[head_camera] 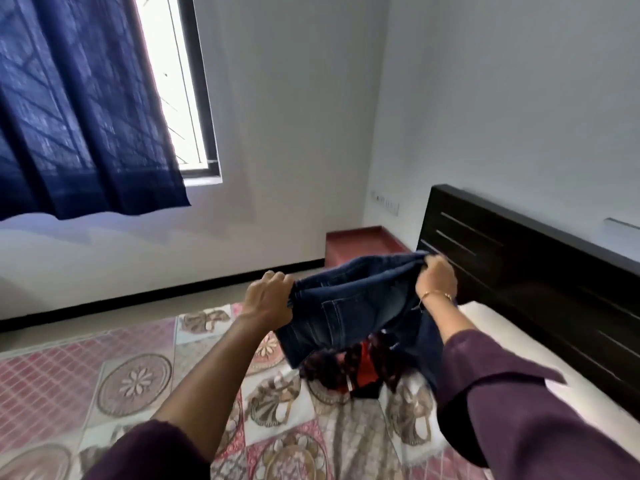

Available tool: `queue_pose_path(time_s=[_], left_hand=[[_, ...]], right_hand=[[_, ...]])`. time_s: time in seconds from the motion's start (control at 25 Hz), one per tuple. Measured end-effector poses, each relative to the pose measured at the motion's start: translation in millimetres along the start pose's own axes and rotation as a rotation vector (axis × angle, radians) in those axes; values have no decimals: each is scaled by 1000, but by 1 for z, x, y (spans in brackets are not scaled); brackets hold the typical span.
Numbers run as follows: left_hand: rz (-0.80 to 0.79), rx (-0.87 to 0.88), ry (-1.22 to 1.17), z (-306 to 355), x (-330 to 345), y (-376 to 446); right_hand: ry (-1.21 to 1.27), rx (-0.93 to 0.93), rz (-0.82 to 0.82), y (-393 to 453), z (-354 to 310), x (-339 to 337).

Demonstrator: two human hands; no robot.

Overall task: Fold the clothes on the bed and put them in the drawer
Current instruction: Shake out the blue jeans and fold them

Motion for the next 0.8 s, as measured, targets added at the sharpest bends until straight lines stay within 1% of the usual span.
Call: queue_pose_path(time_s=[0.08,0.12,0.16,0.24,0.32,0.36,0.4,0.44,0.48,0.52,0.64,0.72,0.8], left_hand=[[-145,-20,-26,3,53,-19],[-204,-35,-26,3,77,-31],[-264,-45,-16,2,100,-46],[-373,-96,-31,-1,141,-78],[-441,-200,-95,-6,170,-109],[-455,-259,-147,-8,179,-121],[-448,-315,-204,-12,188,-132],[-403,-358,-257,-15,189,-136],[-338,-402,-294,-20,186,-138],[-249,-450,-317,-29,178,-138],[141,-593,-403,-61,128,-142],[370,-612,-422,-84,98,-155],[519,-540,-373,-114,82,-184]], right_hand=[[38,200,-105,-34,64,42],[116,302,-177,-53,91,62],[216,395,-247,-72,112,82],[322,540,-357,-104,138,116],[365,577,-388,-119,142,136],[354,546,-401,-122,136,142],[280,482,-402,-123,128,146],[215,436,-370,-122,118,144],[178,368,-301,-120,106,139],[189,287,-231,-122,91,133],[322,-10,-56,-137,40,117],[396,-162,21,-157,13,108],[402,-274,42,-197,0,108]])
Point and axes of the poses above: each hand's wrist, its own y-axis towards the middle knuckle, its own x-axis out of the palm, z = x × y, the point moved 6 cm from there along y, towards the middle knuckle, and after that the axes turned 3 degrees about x, right-handed, at the moved point
